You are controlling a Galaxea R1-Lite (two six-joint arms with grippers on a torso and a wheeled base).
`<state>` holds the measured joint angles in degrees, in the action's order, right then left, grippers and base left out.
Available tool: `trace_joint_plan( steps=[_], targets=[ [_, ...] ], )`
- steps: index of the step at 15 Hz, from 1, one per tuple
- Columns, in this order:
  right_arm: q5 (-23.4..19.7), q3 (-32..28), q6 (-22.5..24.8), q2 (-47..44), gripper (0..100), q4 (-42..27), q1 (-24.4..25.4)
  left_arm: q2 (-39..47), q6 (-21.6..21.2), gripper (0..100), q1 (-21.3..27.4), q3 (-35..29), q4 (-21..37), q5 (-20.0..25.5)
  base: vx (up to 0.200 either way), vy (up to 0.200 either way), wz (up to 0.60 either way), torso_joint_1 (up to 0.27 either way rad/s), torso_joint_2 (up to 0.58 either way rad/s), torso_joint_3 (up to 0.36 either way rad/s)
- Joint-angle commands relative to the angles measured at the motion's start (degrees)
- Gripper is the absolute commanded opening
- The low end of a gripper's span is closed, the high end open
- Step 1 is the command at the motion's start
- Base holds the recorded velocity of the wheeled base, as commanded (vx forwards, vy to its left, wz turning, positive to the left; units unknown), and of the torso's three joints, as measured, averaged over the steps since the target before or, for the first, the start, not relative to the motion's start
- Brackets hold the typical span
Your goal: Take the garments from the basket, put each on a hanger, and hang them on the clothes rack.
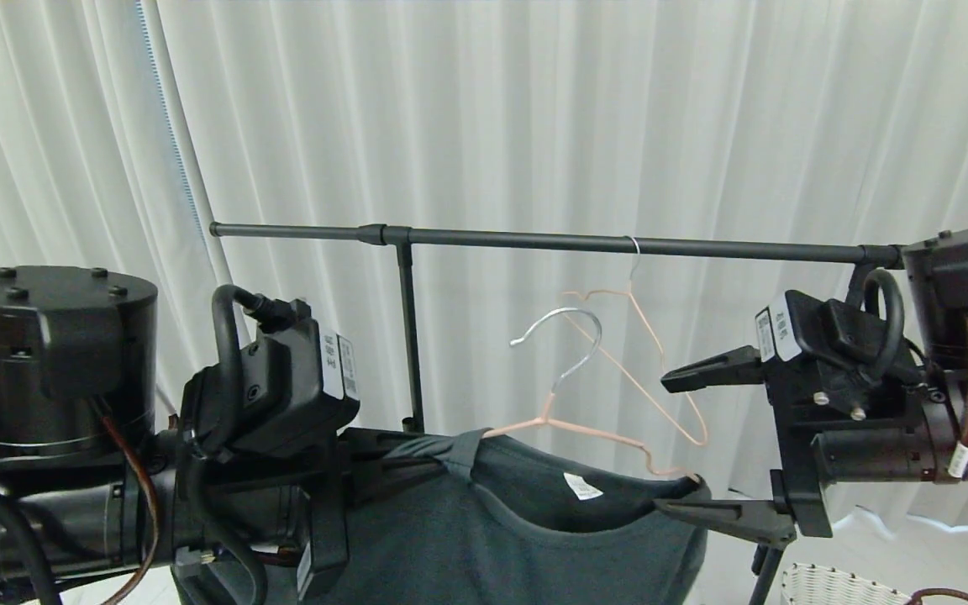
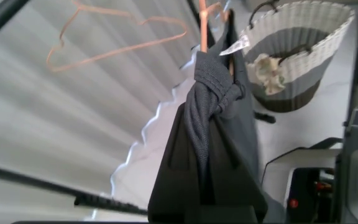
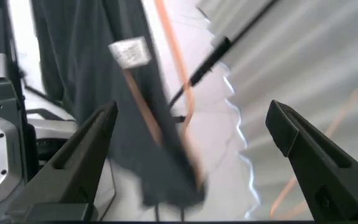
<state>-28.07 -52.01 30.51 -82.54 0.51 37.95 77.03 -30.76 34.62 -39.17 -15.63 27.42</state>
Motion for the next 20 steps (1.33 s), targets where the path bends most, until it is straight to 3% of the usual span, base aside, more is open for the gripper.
trace_joint_plan(
  steps=[1,5,16,17,20],
  targets=[
    [-0.93,-2.58,1.3,-4.65,100,-0.16,2.48,-1.97,0.0,0,2.2,0.06,-0.02,0.01,0.0,0.0,0.0,0.0,0.0,0.0],
    [-0.93,-3.98,1.3,-7.28,100,-0.51,5.91,-2.15,-0.09,0,3.61,-0.03,-0.02,-0.08,0.0,0.0,0.0,0.0,0.0,0.0],
    [-0.05,-5.39,1.3,-6.67,100,-9.56,6.79,-3.03,-0.18,0,4.75,-0.29,-0.02,-0.17,0.0,0.0,0.0,0.0,0.0,0.0],
    [0.57,-5.56,1.3,-6.75,0,-9.56,6.79,-3.03,-0.18,0,4.75,-0.29,-0.02,-0.17,0.0,0.0,0.0,0.0,0.0,0.0],
    [1.27,-6.53,0.86,-6.67,0,-9.56,6.79,-2.94,-0.53,0,4.75,-0.12,-0.02,-0.26,0.0,0.0,0.0,0.0,0.0,0.0]
  ],
)
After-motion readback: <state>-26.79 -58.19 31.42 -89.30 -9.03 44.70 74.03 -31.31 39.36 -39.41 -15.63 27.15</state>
